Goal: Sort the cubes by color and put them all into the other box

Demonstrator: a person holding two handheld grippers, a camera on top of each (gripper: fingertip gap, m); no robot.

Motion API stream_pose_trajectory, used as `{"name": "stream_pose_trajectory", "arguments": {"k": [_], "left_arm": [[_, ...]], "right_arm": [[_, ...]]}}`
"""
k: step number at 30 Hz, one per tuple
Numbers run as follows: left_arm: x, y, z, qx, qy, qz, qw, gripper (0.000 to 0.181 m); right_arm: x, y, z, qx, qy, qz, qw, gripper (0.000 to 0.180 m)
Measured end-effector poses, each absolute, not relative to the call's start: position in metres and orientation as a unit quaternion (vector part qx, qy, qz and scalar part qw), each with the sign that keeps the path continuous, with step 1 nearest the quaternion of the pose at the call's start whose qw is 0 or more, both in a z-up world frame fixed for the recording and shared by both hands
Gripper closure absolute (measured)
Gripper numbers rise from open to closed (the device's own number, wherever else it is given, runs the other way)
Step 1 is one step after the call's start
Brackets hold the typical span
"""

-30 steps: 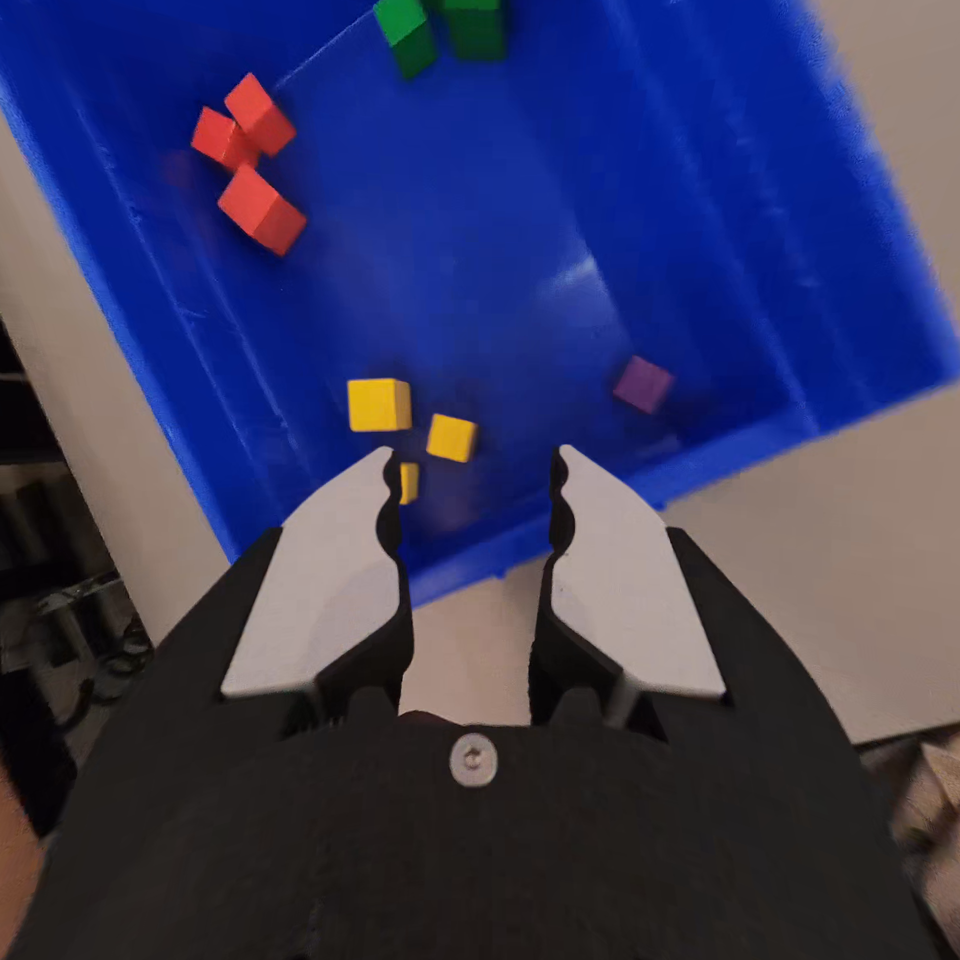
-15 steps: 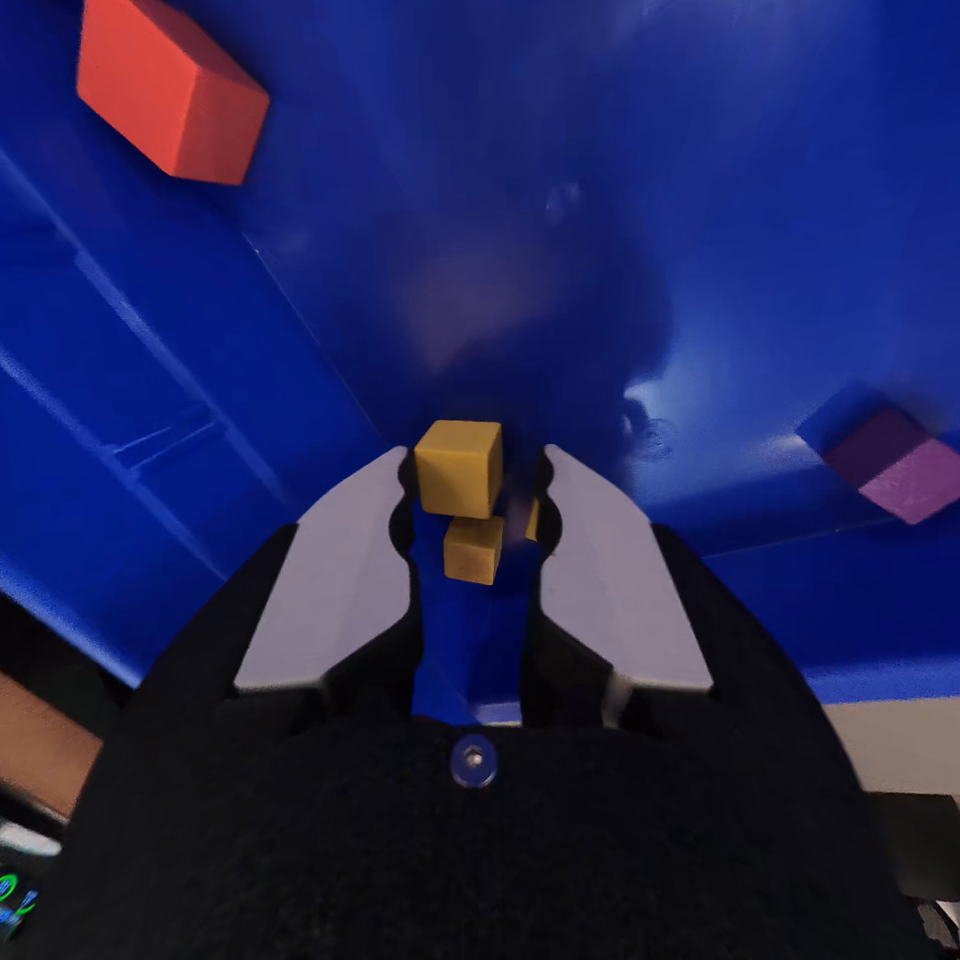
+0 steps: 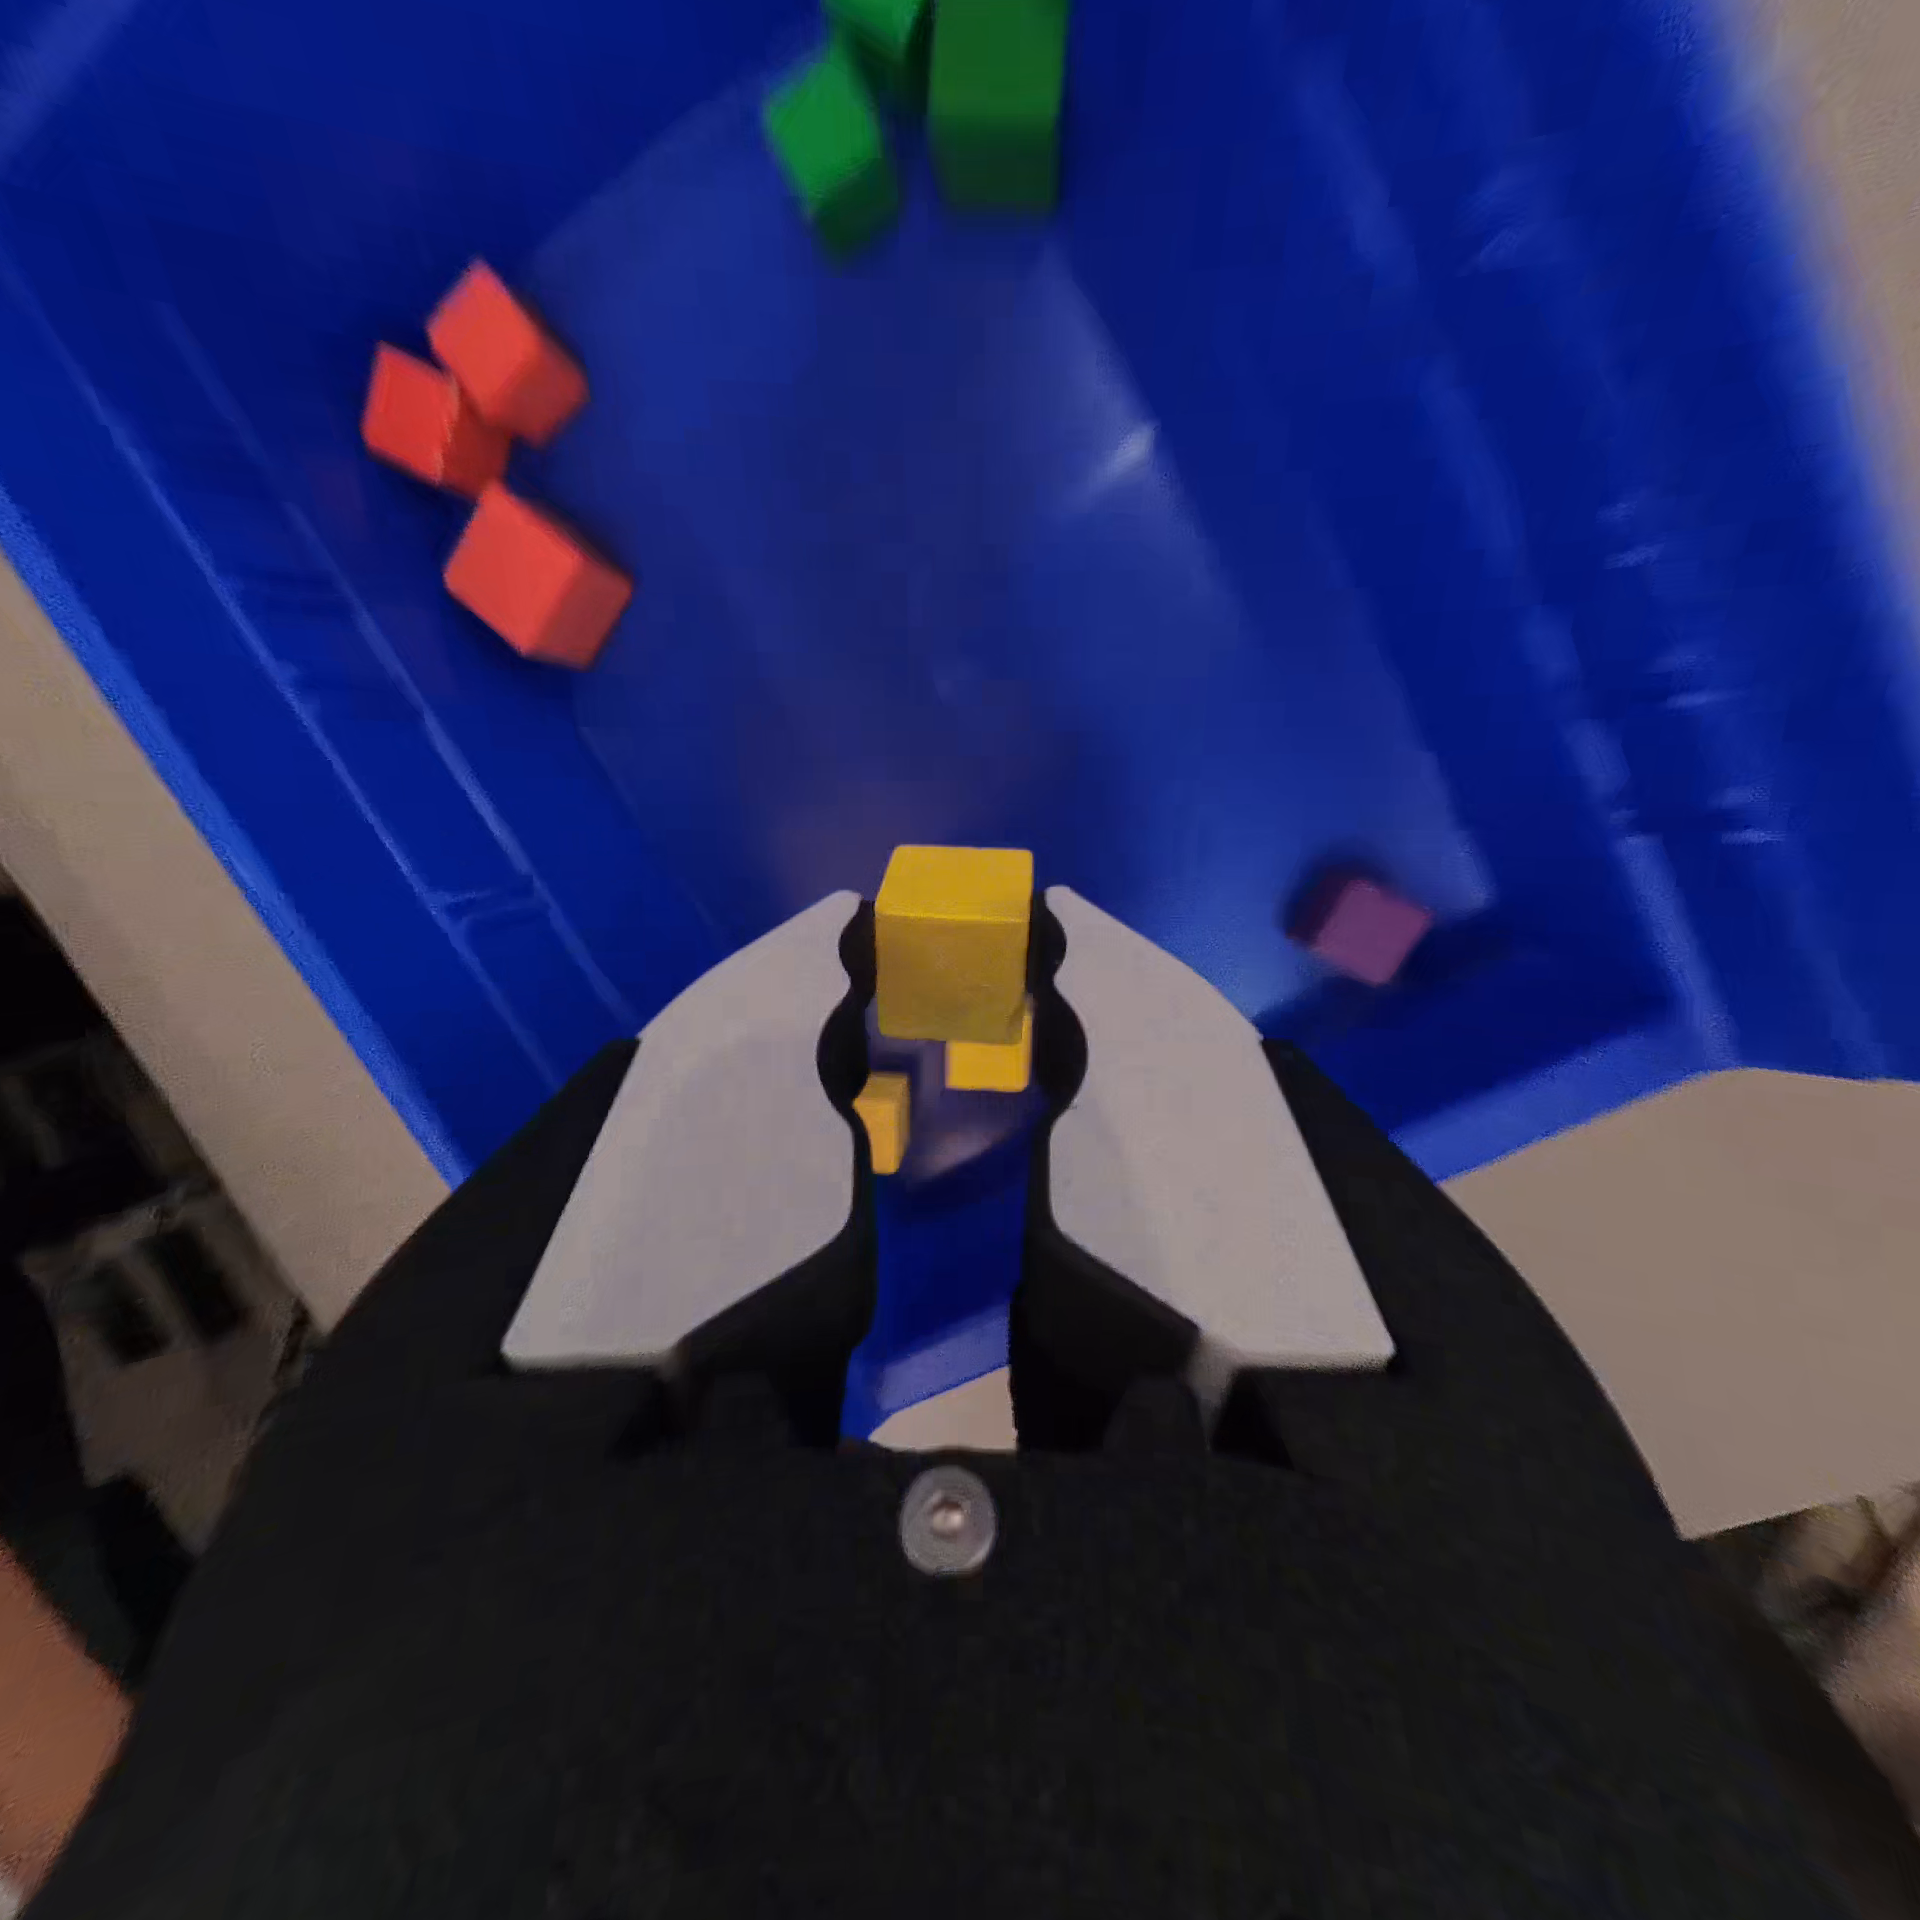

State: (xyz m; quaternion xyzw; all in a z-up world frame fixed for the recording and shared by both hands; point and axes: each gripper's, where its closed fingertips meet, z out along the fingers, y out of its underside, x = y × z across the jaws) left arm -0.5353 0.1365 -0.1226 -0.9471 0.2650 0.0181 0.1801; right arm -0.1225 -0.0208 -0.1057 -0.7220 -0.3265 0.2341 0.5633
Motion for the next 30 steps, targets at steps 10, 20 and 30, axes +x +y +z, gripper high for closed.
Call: {"name": "stream_pose_trajectory", "arguments": {"k": [10, 20, 30], "left_arm": [[-0.361, 0.056, -0.025, -0.748, 0.361, -0.366, 0.42, 0.153], [-0.264, -0.007, -0.039, -0.661, 0.372, -0.563, 0.329, 0.153], [-0.198, -0.031, -0.034, -0.606, 0.379, -0.672, 0.194, 0.153]], "right_arm": [[-0.084, -0.004, -0.092, -0.71, -0.302, 0.219, 0.597, 0.146], [-0.121, -0.014, -0.086, -0.62, -0.443, 0.16, 0.627, 0.134], [-0.191, -0.021, -0.033, -0.478, -0.574, 0.14, 0.65, 0.134]]}}
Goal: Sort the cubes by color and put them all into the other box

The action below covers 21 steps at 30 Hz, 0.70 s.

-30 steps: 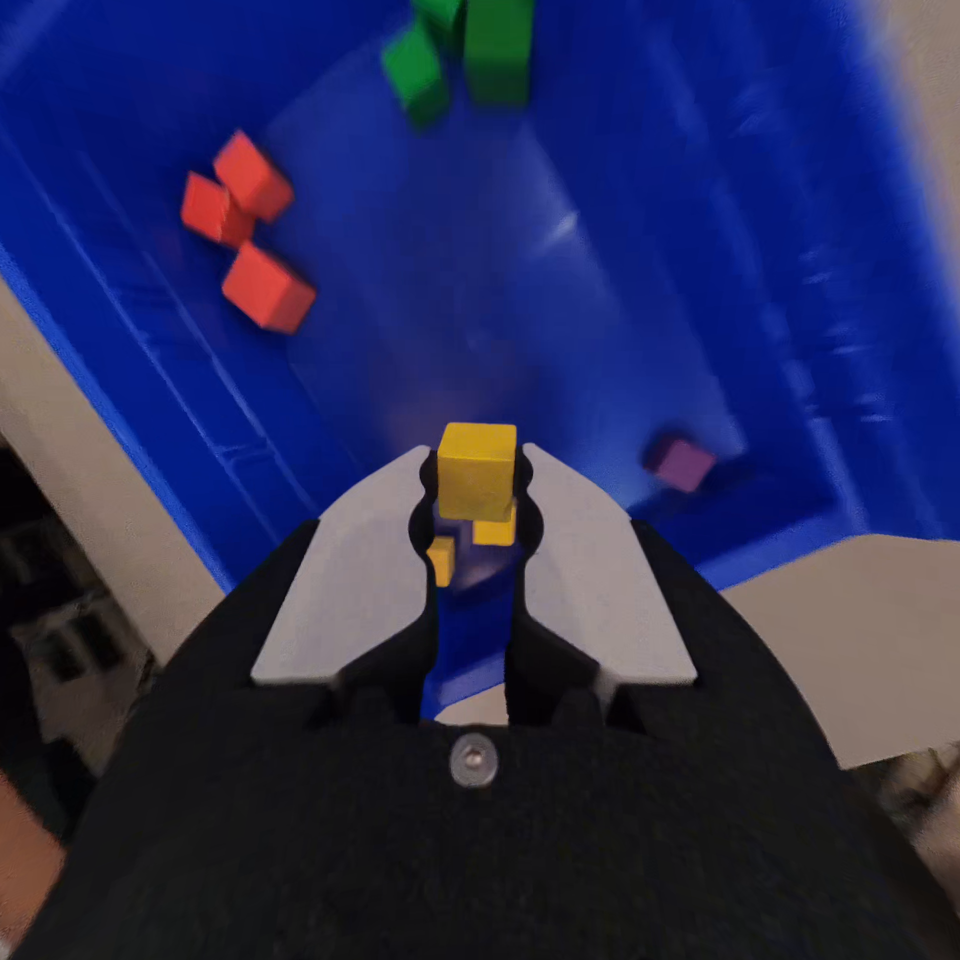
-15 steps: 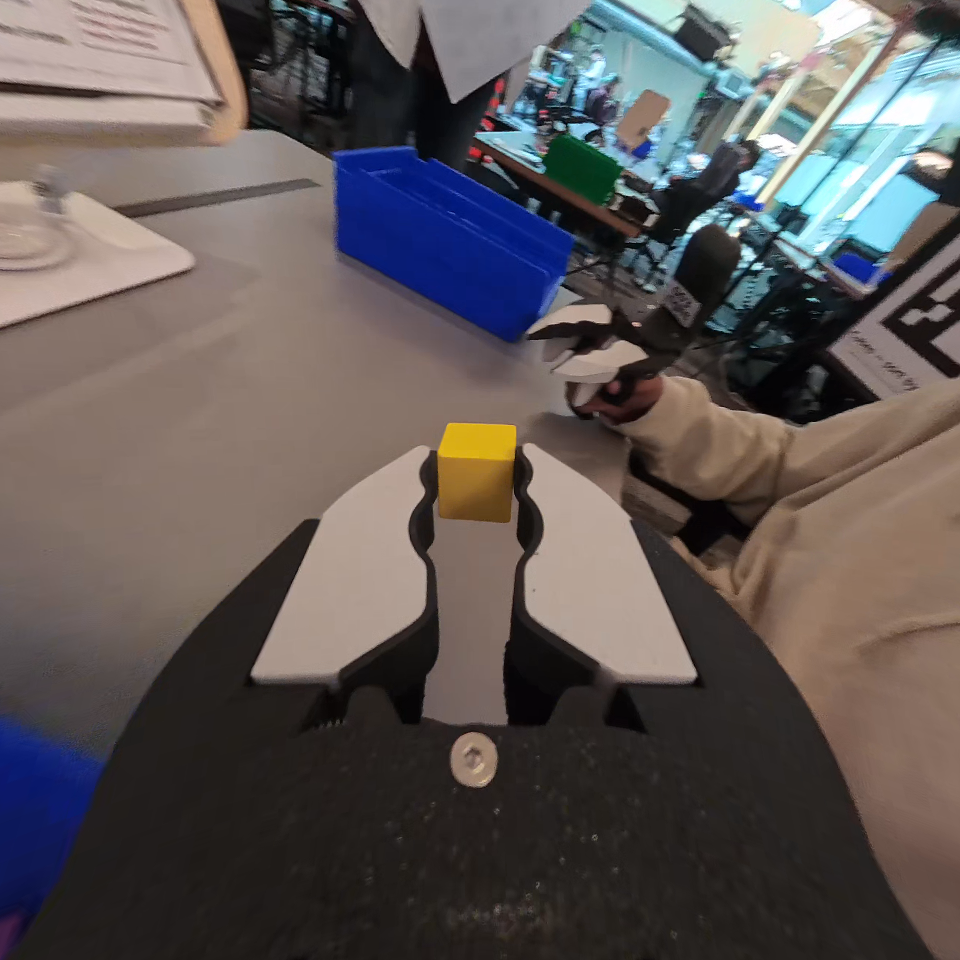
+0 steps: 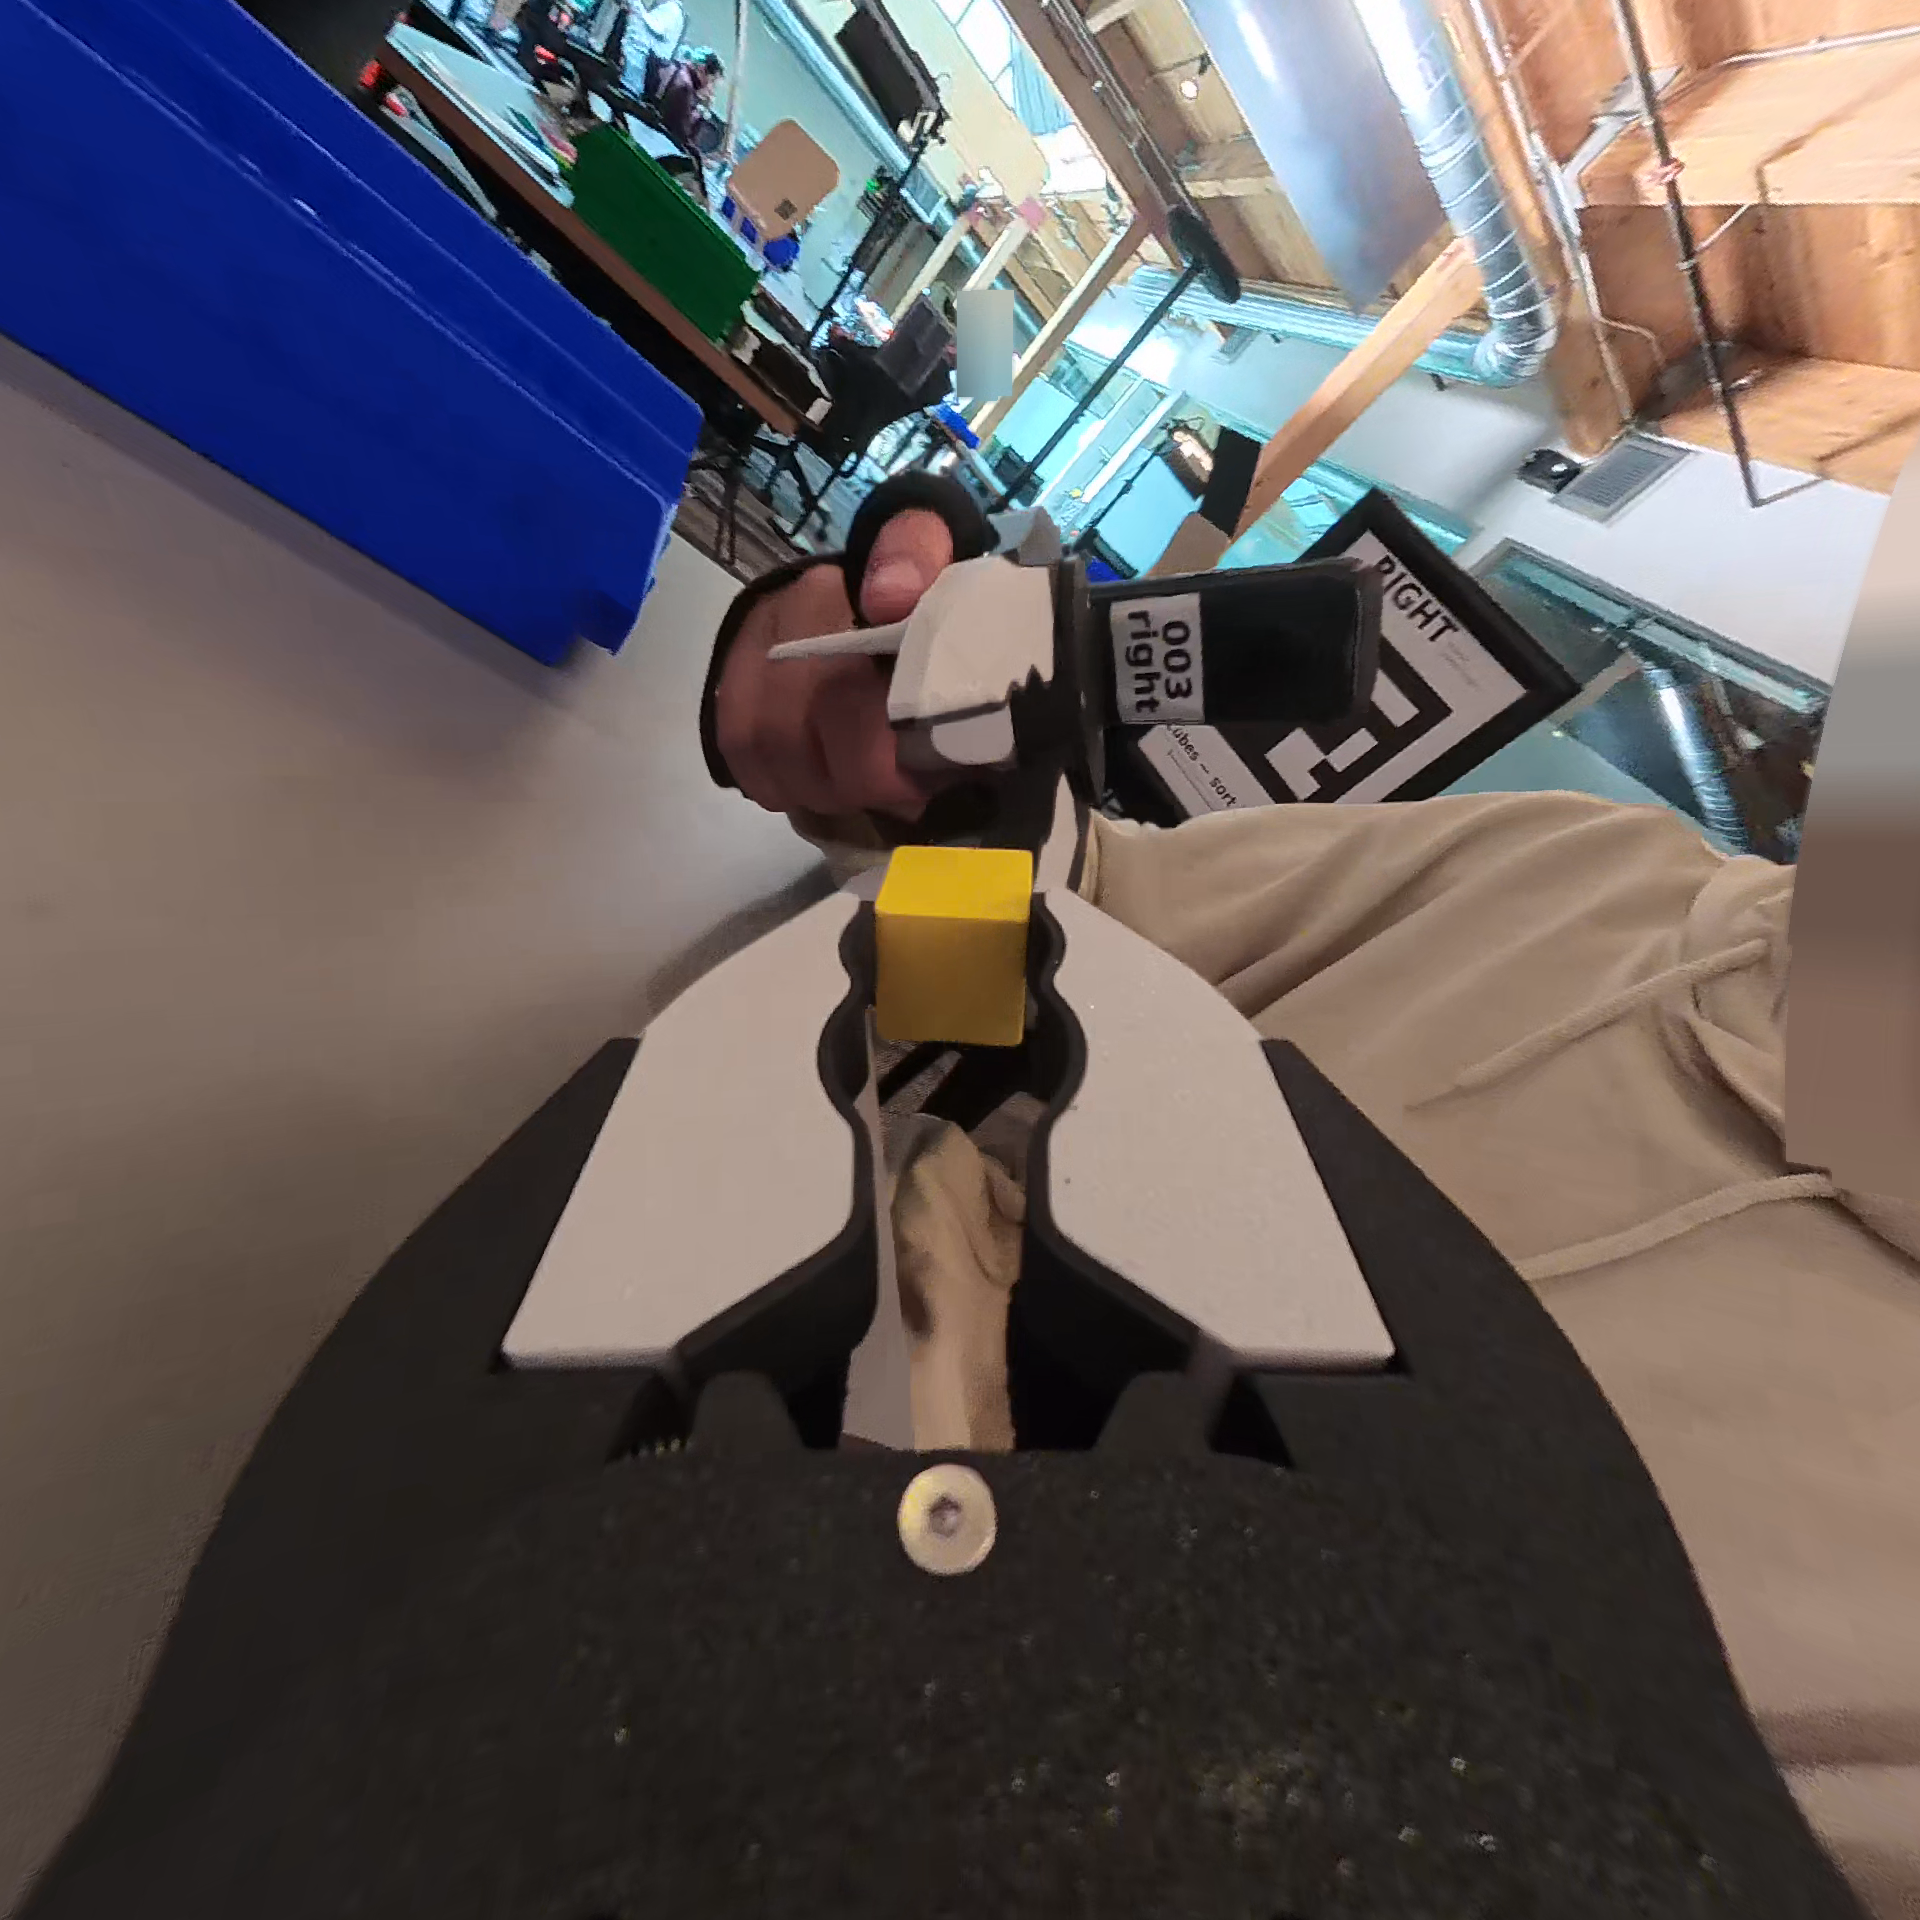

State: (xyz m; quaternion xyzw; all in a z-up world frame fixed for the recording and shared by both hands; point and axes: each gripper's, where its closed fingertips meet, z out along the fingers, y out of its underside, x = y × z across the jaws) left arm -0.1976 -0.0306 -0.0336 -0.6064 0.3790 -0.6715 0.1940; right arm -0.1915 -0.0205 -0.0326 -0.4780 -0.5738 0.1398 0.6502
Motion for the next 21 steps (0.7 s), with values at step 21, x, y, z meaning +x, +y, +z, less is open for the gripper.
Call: {"name": "stream_pose_trajectory", "arguments": {"k": [21], "left_arm": [[-0.185, -0.032, -0.034, -0.575, 0.331, -0.735, 0.142, 0.154]], "right_arm": [[-0.198, -0.022, -0.051, -0.469, -0.601, 0.127, 0.634, 0.152]]}}
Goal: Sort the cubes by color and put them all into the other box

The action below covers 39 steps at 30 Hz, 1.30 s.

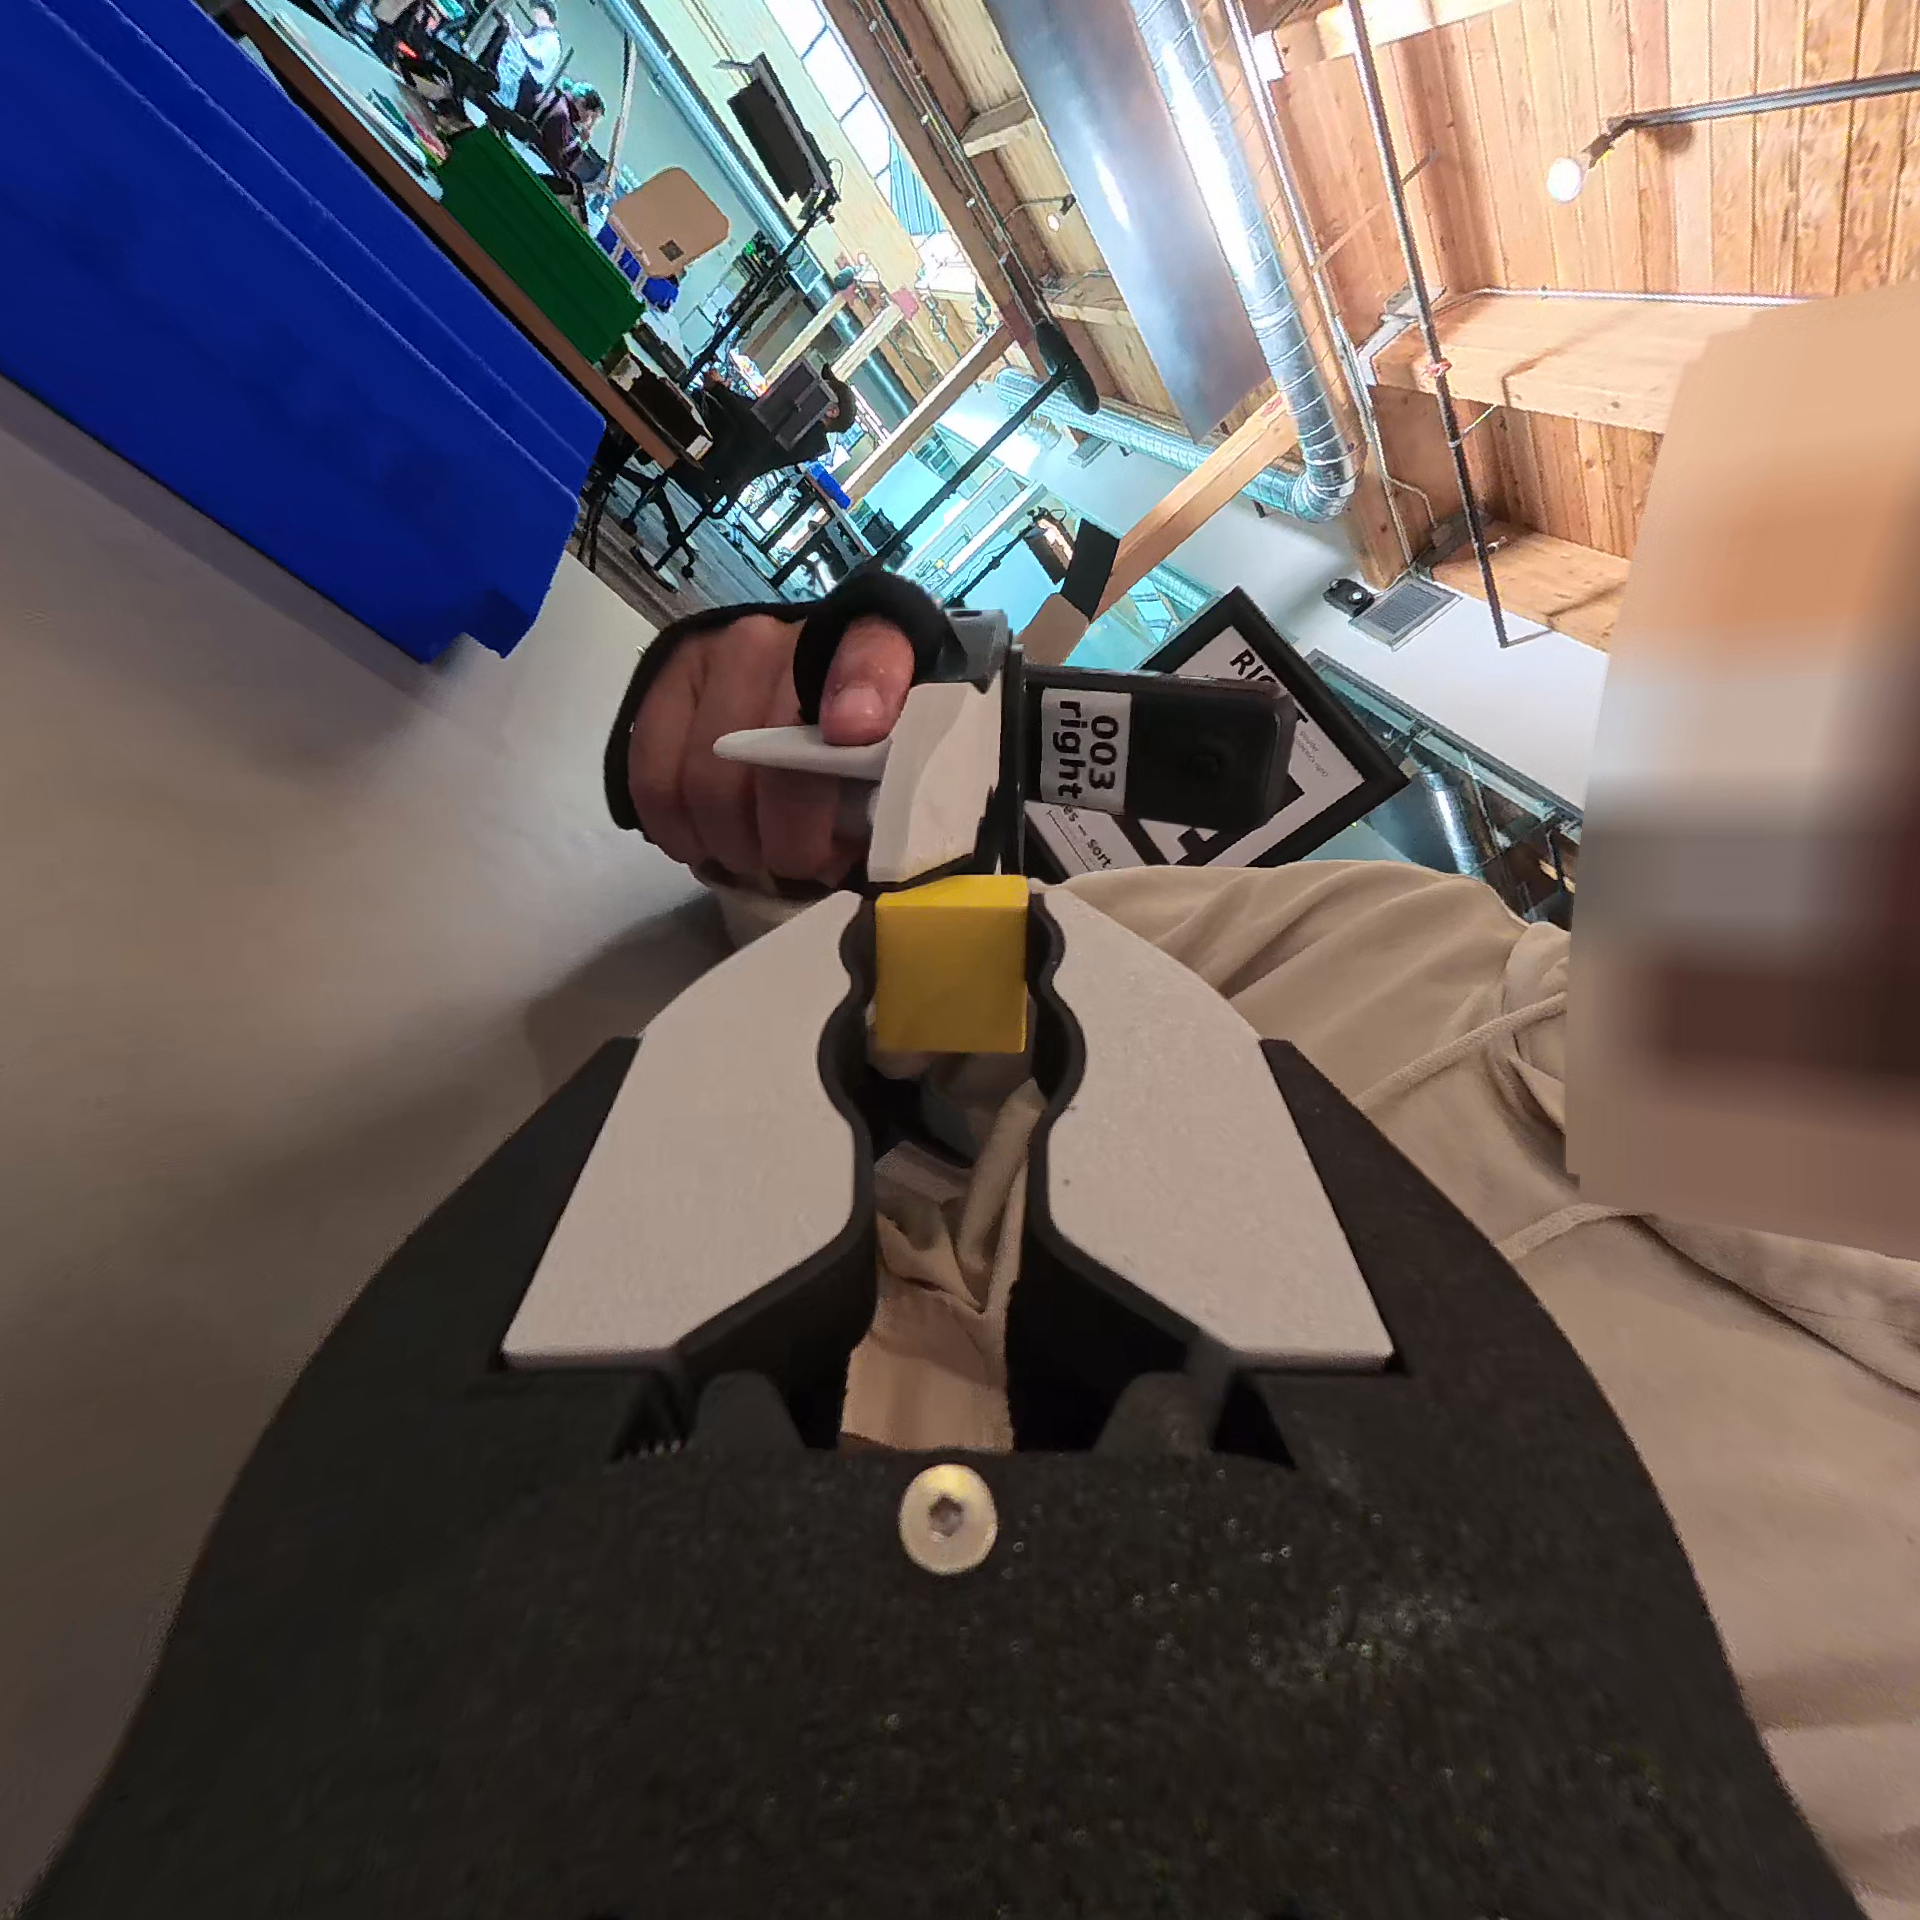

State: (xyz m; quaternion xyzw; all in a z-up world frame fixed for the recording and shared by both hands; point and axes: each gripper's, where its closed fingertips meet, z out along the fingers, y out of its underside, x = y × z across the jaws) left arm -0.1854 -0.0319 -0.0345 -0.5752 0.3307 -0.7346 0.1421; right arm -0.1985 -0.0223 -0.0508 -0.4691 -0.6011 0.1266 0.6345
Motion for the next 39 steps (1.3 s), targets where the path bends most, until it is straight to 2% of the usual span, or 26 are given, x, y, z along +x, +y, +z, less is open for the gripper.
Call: {"name": "stream_pose_trajectory", "arguments": {"k": [4, 7, 10, 13, 15, 17, 19, 24, 26, 29, 33, 39], "left_arm": [[-0.185, -0.034, -0.032, -0.563, 0.316, -0.754, 0.125, 0.154], [-0.193, -0.032, -0.026, -0.557, 0.296, -0.766, 0.127, 0.131], [-0.209, -0.023, -0.026, -0.587, 0.27, -0.742, 0.179, 0.121], [-0.229, -0.006, -0.045, -0.674, 0.26, -0.613, 0.319, 0.119], [-0.256, 0.018, -0.067, -0.744, 0.248, -0.438, 0.439, 0.122], [-0.285, 0.032, -0.08, -0.778, 0.228, -0.272, 0.518, 0.128], [-0.29, 0.027, -0.085, -0.78, 0.236, -0.216, 0.537, 0.13], [-0.275, 0.009, -0.092, -0.781, 0.264, -0.233, 0.516, 0.129], [-0.272, 0.007, -0.093, -0.779, 0.274, -0.227, 0.516, 0.129], [-0.265, 0.004, -0.095, -0.778, 0.286, -0.232, 0.508, 0.13], [-0.255, 0.002, -0.101, -0.78, 0.306, -0.229, 0.496, 0.13], [-0.245, -0.004, -0.107, -0.777, 0.337, -0.206, 0.49, 0.129]], "right_arm": [[-0.197, -0.025, -0.049, -0.473, -0.599, 0.126, 0.634, 0.152], [-0.193, -0.027, -0.047, -0.48, -0.59, 0.126, 0.637, 0.152], [-0.179, -0.023, -0.047, -0.506, -0.561, 0.126, 0.643, 0.152], [-0.15, -0.011, -0.053, -0.563, -0.502, 0.125, 0.645, 0.152], [-0.128, -0.004, -0.058, -0.605, -0.447, 0.142, 0.644, 0.152], [-0.107, 0.001, -0.063, -0.64, -0.392, 0.161, 0.641, 0.152], [-0.087, 0.007, -0.066, -0.669, -0.356, 0.153, 0.634, 0.152], [0.012, 0.024, -0.02, -0.733, -0.263, 0.065, 0.624, 0.152], [0.072, 0.044, -0.013, -0.783, -0.221, 0.021, 0.58, 0.152], [0.142, 0.086, -0.041, -0.86, -0.19, -0.001, 0.473, 0.152], [0.171, 0.145, -0.102, -0.923, -0.191, 0.023, 0.334, 0.152], [0.217, 0.199, -0.162, -0.976, -0.12, -0.038, 0.178, 0.151]]}}
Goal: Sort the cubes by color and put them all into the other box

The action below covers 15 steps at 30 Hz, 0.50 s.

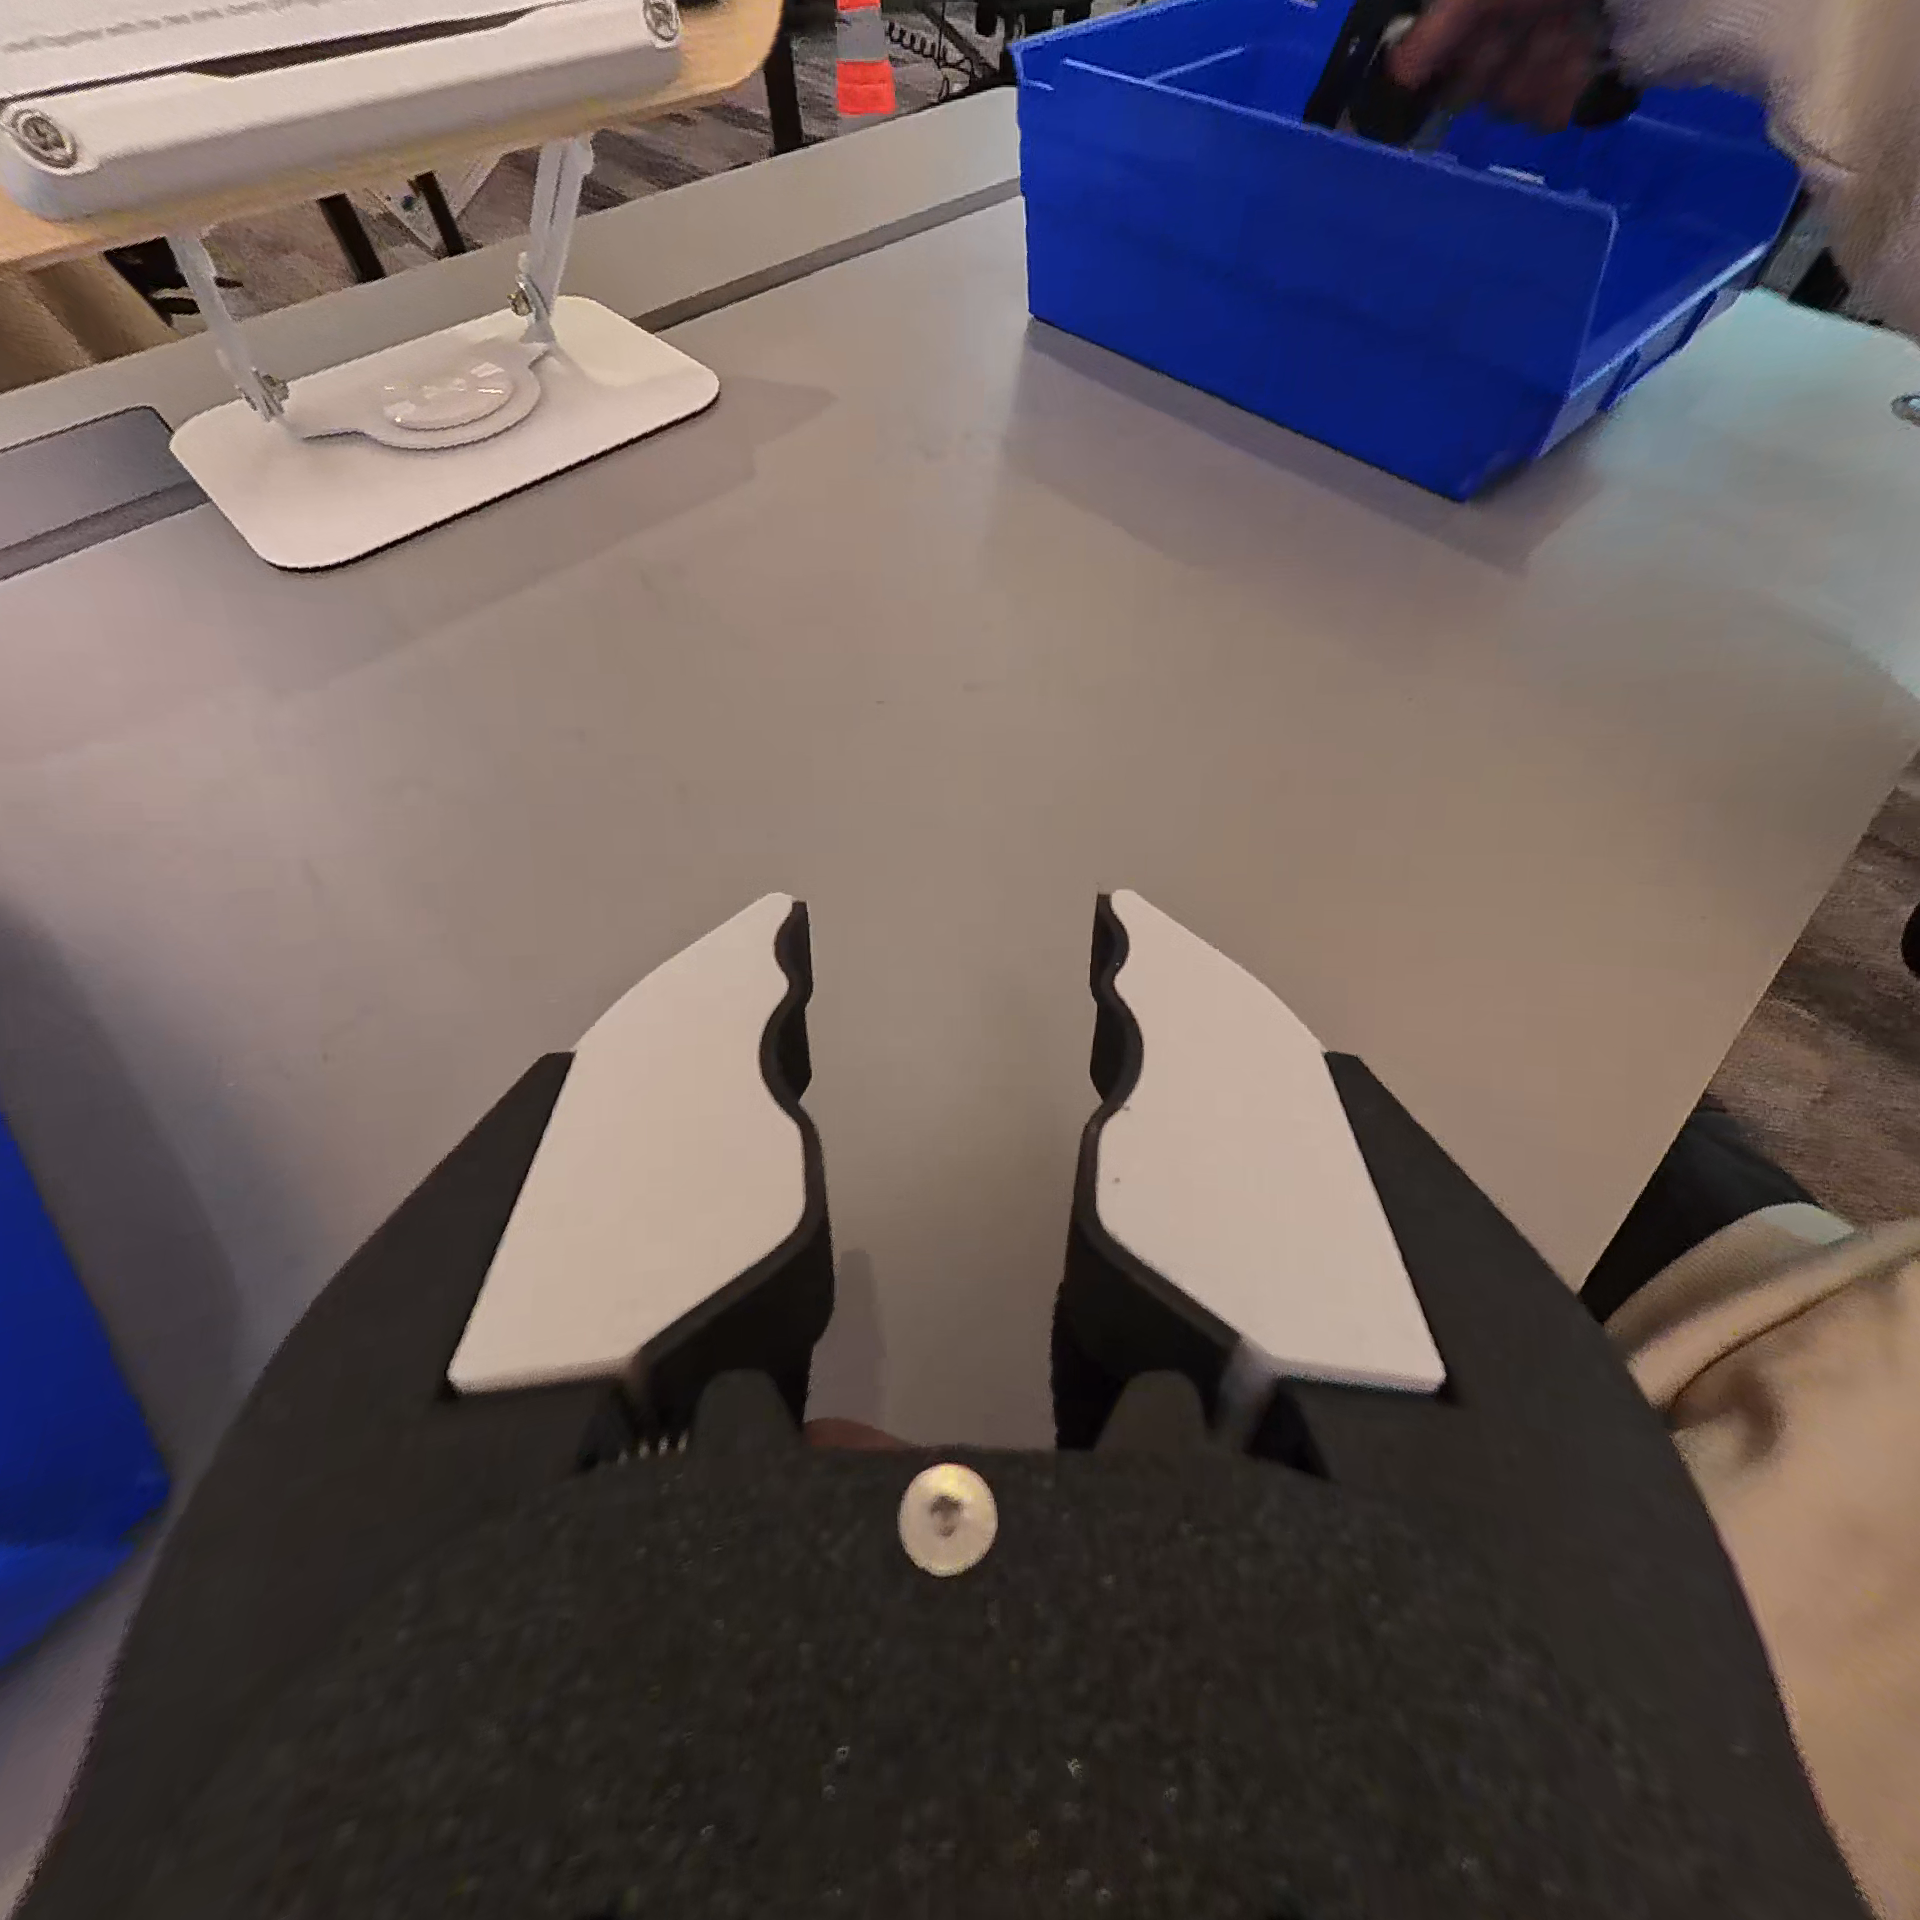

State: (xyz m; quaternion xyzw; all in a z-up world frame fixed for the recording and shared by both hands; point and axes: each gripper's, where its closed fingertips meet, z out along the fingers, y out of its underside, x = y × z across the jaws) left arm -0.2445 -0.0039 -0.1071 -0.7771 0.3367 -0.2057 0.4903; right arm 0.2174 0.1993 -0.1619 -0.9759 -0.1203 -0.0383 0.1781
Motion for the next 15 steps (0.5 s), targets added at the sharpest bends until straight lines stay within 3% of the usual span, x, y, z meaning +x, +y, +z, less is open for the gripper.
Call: {"name": "stream_pose_trajectory", "arguments": {"k": [3, 8, 11, 15], "left_arm": [[-0.245, -0.007, -0.111, -0.776, 0.35, -0.189, 0.489, 0.128], [-0.246, -0.012, -0.118, -0.782, 0.351, -0.204, 0.474, 0.128], [-0.25, -0.011, -0.12, -0.786, 0.343, -0.213, 0.468, 0.127], [-0.263, -0.004, -0.113, -0.787, 0.318, -0.215, 0.482, 0.128]], "right_arm": [[0.238, 0.194, -0.179, -0.987, -0.095, -0.086, 0.098, 0.151], [0.25, 0.188, -0.179, -0.988, -0.085, -0.12, 0.052, 0.151], [0.251, 0.191, -0.167, -0.984, -0.094, -0.129, 0.082, 0.14], [0.223, 0.186, -0.108, -0.96, -0.109, -0.127, 0.223, 0.138]]}}
